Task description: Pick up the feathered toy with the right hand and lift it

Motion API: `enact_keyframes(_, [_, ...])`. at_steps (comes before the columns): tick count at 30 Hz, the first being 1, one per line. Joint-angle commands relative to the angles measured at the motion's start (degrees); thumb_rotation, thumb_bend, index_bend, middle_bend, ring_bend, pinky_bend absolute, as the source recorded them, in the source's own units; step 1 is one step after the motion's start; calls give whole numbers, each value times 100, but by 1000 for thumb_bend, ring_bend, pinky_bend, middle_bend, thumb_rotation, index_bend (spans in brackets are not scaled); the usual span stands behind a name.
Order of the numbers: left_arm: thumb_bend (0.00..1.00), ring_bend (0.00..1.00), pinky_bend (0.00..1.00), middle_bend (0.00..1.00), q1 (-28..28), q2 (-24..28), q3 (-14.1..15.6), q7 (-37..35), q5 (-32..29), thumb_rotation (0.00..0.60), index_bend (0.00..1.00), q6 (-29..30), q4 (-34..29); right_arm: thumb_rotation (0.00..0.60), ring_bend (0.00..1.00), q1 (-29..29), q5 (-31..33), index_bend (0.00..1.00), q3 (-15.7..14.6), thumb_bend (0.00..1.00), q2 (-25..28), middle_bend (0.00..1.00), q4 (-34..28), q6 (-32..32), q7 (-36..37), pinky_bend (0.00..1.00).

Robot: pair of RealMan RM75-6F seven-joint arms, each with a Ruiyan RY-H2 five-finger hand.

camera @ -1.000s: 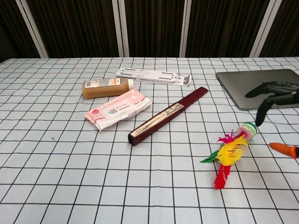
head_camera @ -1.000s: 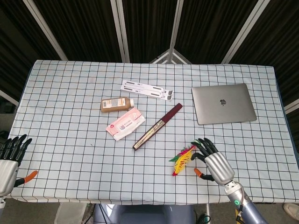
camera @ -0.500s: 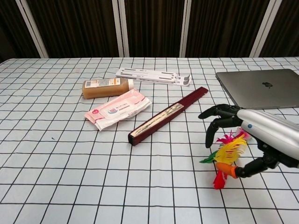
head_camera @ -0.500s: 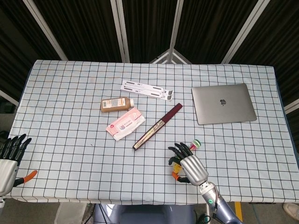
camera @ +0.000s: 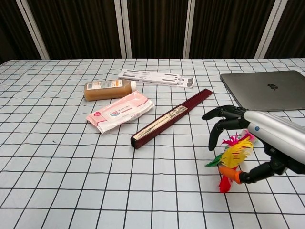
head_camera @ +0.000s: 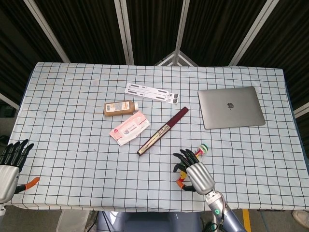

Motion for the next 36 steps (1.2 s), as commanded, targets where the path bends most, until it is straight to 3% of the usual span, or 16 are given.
enact_keyframes(1, [0,0,0,0,2,4,-4,-11,-5,600,0,5,-1,600,0,-30,-76,474,-56,364,37,164,-106,82,-59,0])
enact_keyframes(19, [0,0,0,0,-13,27,-4,-17,-74,600,0,-73,-52,600,0,-20,244,475,-11,364,-249,178,369,23,-68,0])
enact_keyframes(22, [0,0,0,0,-14,29,1,-17,-73,600,0,-81,-57,600,0,-20,207,516,-28,368,-267,199,441,66,-20,0])
enact_keyframes(30, [0,0,0,0,-11,33,6,-15,-77,600,0,-85,-72,600,0,6,249,657,31,531,-328,226,533,119,193,0])
enact_keyframes(36, [0,0,0,0,-14,38,9,-16,-83,600,0,-99,-82,600,0,18,227,666,13,567,-341,227,557,148,265,0])
